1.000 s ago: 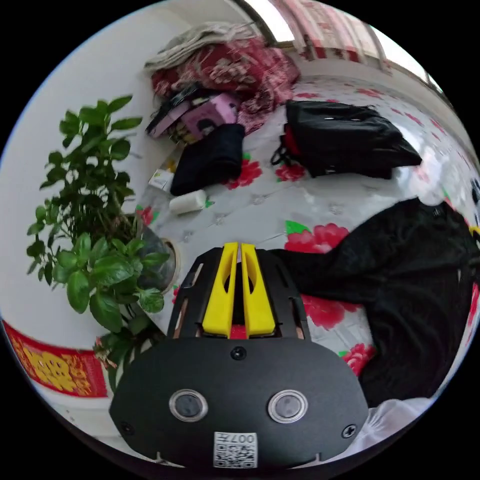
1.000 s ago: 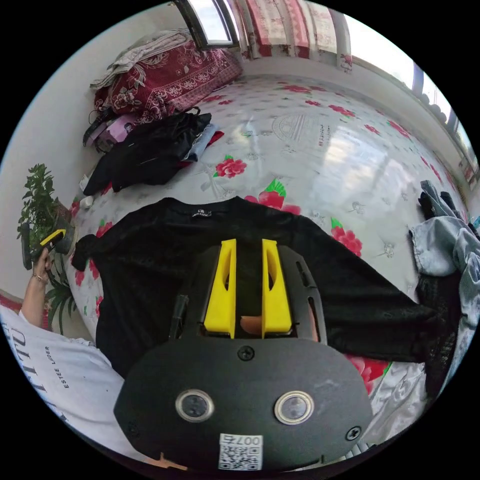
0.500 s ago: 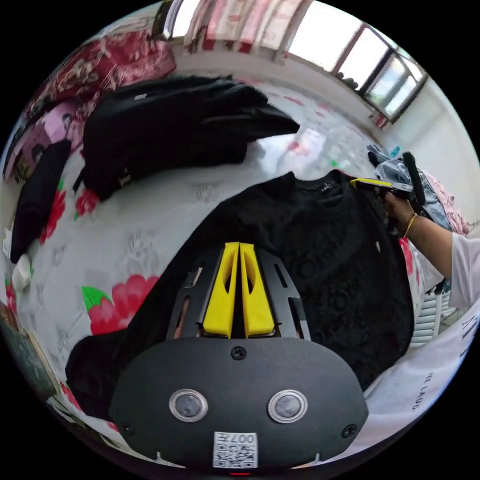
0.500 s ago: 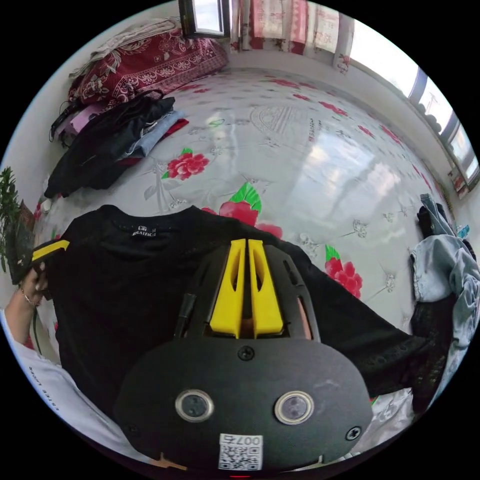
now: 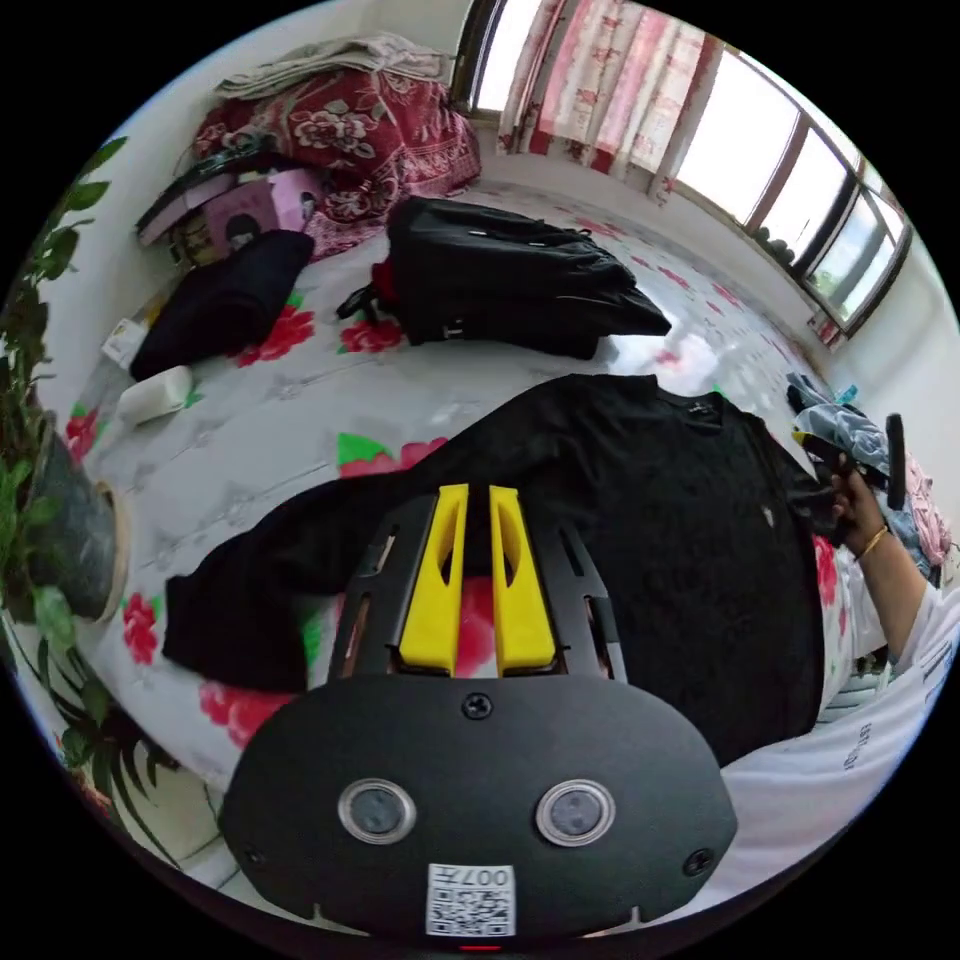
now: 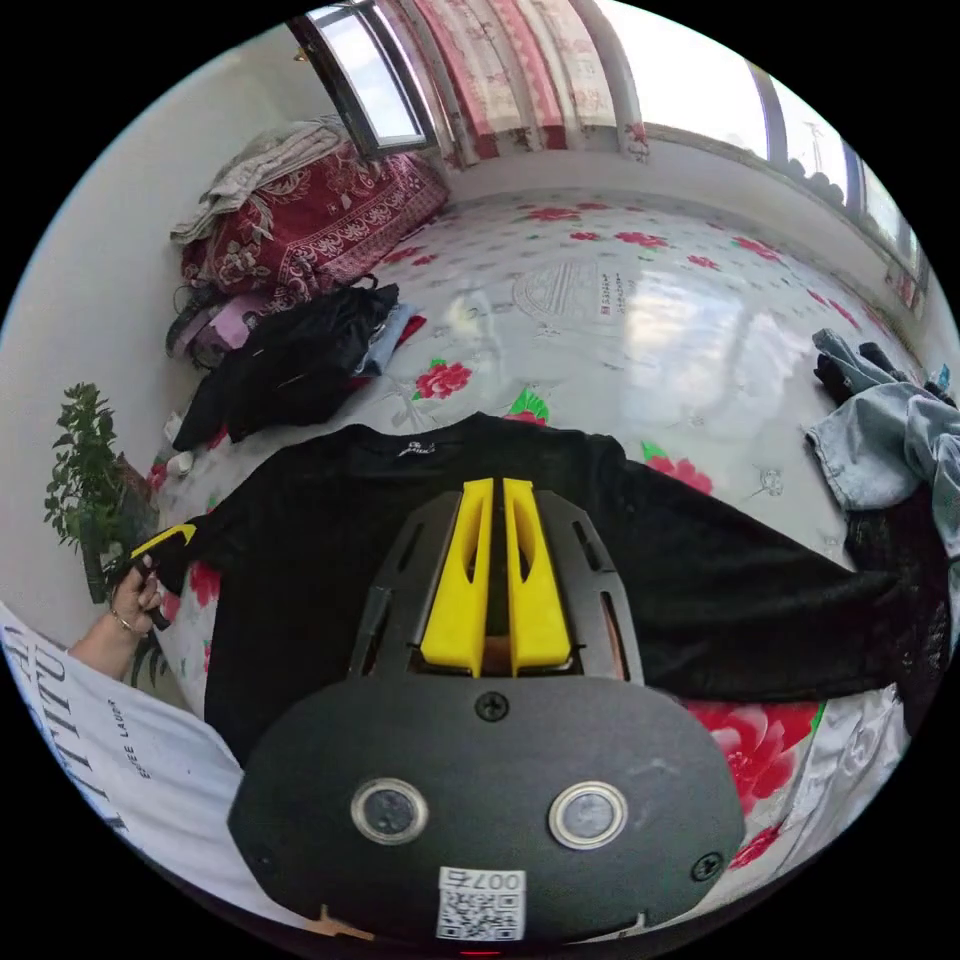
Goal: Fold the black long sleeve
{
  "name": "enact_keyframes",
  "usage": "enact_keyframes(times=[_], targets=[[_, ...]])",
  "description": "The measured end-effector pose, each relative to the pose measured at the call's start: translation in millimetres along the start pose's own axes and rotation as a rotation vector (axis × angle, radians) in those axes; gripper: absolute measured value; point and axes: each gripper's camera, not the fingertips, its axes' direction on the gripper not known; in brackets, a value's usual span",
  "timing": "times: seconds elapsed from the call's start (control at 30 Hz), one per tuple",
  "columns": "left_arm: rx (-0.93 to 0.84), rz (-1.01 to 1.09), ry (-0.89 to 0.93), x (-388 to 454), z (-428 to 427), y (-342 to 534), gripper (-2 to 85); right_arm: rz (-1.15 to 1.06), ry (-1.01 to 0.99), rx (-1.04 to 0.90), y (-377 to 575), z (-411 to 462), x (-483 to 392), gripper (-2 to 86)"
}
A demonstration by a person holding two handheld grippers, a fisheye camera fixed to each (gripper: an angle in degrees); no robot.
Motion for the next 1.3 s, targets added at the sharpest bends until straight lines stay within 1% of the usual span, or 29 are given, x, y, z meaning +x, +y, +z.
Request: enact_keyframes(times=[0.07,0.17,0.23,0.33,0.4,0.43,0.47,0.5,0.53,0.57,0.6,0.67,0.7,0.77,0.8,0.83,0.87,0.97,1.1,1.2,1.3], targets=[[-0.027,-0.013,-0.209,-28,-23,43,5.0,0.01,-0.062,-0.017,44,-26,-20,0.4],[-0.112,-0.006,-0.394,-59,-29,78,6.2,0.024,-0.154,-0.073,89,-44,-45,0.8],[-0.118,0.012,-0.409,-75,-27,84,7.1,0.01,-0.196,-0.111,106,-50,-62,1.1],[-0.122,0.07,-0.397,-99,-9,69,9.3,-0.05,-0.228,-0.163,122,-60,-94,1.5],[-0.192,0.128,-0.365,-111,12,53,9.9,-0.109,-0.227,-0.167,124,-71,-114,1.8],[-0.23,0.197,-0.346,-115,24,45,9.4,-0.137,-0.218,-0.155,126,-80,-126,2.0],[-0.224,0.238,-0.326,-119,27,38,3.8,-0.159,-0.217,-0.14,127,-90,-137,2.2],[-0.269,0.252,-0.341,-121,33,33,1.0,-0.168,-0.216,-0.134,128,-95,-141,2.3],[-0.342,0.286,-0.337,-124,39,20,0.2,-0.18,-0.211,-0.12,130,-105,-149,2.6],[-0.367,0.314,-0.212,-128,34,7,-0.3,-0.191,-0.207,-0.106,134,-116,-156,3.0],[-0.354,0.31,-0.123,-131,27,0,-0.5,-0.197,-0.203,-0.099,136,-121,-159,3.2],[-0.22,0.17,0.226,-154,-13,-31,-0.8,-0.226,-0.182,-0.072,146,-141,-170,4.3],[-0.185,0.134,0.326,-161,-22,-38,-0.8,-0.233,-0.185,-0.068,149,-145,-173,4.7],[-0.047,0.031,0.735,-182,-48,-58,-0.9,-0.256,-0.232,-0.05,156,-160,-187,6.1],[-0.024,0.02,0.823,-183,-51,-62,-0.9,-0.263,-0.25,-0.047,157,-163,-191,6.5],[0.006,0.013,0.963,-182,-53,-67,-0.9,-0.278,-0.285,-0.038,157,-167,-200,7.3],[0.018,0.026,1.057,-176,-53,-71,-0.9,-0.296,-0.319,-0.02,156,-171,-209,8.2],[0.002,0.083,1.154,-156,-49,-77,-0.9,-0.349,-0.363,0.003,148,-176,-233,10.4],[-0.028,0.126,1.177,-147,-43,-79,-0.9,-0.365,-0.339,0.027,132,-184,-243,12.5],[-0.051,0.181,1.189,-141,-45,-78,-1.0,-0.312,-0.372,0.034,121,-185,-232,14.0],[-0.058,0.227,1.214,-132,-47,-78,-1.0,-0.268,-0.494,-0.023,111,-166,-228,15.6]])
